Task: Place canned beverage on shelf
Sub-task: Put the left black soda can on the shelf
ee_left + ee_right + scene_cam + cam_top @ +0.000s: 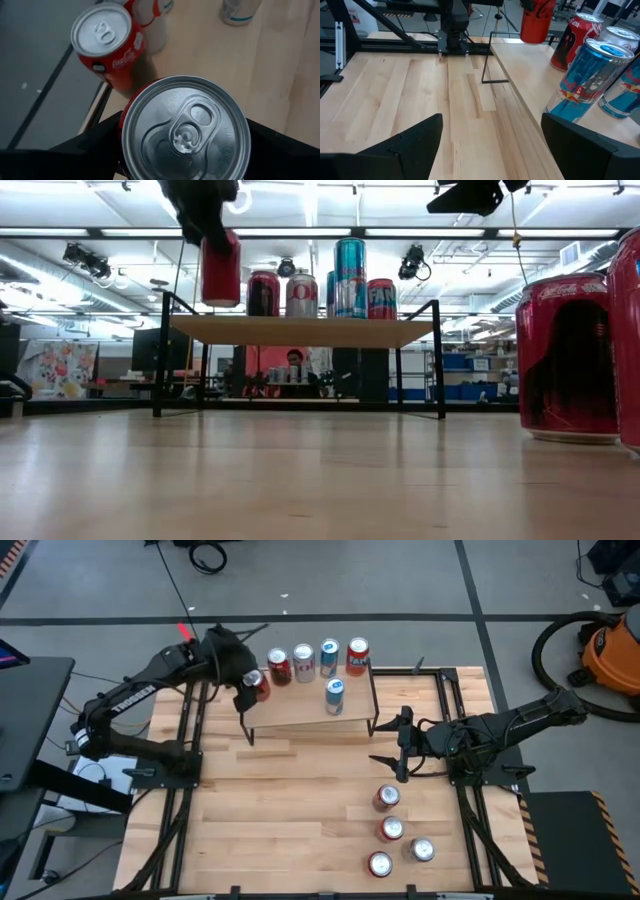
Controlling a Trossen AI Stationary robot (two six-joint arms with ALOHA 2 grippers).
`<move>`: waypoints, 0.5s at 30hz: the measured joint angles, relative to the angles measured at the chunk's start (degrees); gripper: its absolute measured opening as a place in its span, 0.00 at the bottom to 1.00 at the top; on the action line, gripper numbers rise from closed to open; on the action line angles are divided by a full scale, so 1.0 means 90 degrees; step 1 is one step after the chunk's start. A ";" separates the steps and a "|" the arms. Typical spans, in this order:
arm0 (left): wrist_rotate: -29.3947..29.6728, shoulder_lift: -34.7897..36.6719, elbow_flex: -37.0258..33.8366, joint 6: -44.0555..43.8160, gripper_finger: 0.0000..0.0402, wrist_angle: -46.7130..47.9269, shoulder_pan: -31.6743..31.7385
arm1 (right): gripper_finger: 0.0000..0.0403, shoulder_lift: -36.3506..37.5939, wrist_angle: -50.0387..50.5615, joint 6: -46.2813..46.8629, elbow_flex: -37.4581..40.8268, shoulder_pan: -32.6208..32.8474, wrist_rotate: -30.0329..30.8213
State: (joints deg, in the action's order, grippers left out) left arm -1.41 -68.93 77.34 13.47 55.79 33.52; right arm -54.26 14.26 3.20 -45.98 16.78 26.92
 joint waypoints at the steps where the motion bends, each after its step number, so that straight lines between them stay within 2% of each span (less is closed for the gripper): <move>1: -0.0183 -0.0017 -0.0042 0.0077 0.79 -0.0094 0.0136 | 0.87 0.0000 0.0002 0.0000 0.0000 0.0000 0.0000; 5: -0.0752 -0.0051 -0.0099 0.0411 0.79 -0.0234 0.0636 | 0.87 0.0000 0.0005 0.0000 0.0000 -0.0005 0.0000; 15: -0.1361 -0.0217 -0.0102 0.0946 0.79 -0.0292 0.1318 | 0.87 0.0000 -0.0011 -0.0057 0.0000 -0.0035 0.0032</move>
State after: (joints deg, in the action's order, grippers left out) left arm -13.66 -70.88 76.42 21.99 53.16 45.38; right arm -54.26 14.15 2.69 -45.98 16.46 27.20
